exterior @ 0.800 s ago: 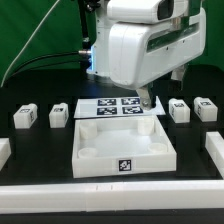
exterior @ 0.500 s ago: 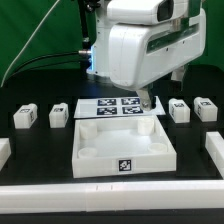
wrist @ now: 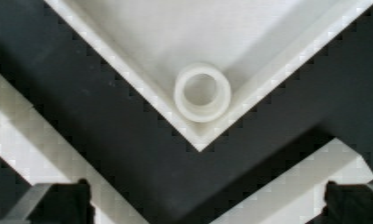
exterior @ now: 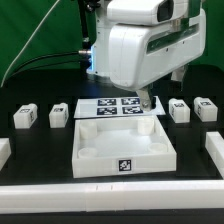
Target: Assemble one leg
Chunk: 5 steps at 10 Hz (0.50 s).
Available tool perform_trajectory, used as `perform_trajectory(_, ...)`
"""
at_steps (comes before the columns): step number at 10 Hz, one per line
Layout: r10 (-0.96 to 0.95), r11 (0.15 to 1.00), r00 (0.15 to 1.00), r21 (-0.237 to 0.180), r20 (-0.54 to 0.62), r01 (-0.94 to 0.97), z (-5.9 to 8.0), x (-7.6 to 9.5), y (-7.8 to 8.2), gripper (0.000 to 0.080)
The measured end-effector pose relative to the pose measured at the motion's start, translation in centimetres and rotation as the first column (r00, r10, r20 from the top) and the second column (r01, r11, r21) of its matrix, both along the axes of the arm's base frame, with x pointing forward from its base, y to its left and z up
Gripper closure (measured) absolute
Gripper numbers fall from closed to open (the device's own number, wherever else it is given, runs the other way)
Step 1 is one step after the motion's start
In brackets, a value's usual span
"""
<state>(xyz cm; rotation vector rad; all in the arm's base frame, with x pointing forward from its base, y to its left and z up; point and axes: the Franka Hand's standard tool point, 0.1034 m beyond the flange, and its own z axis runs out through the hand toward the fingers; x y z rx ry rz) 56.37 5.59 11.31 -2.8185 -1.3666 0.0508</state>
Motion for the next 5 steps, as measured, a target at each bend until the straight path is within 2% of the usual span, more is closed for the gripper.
perform_trajectory(4,0.0,1.0,1.0,0.0,0.0,0.0,-0.02,-0.02,-0.01,0.015)
perform_trajectory(5,0.02,1.0,1.0,0.001,0.006,-0.02,-0.26,-0.55,-0.19,0.015)
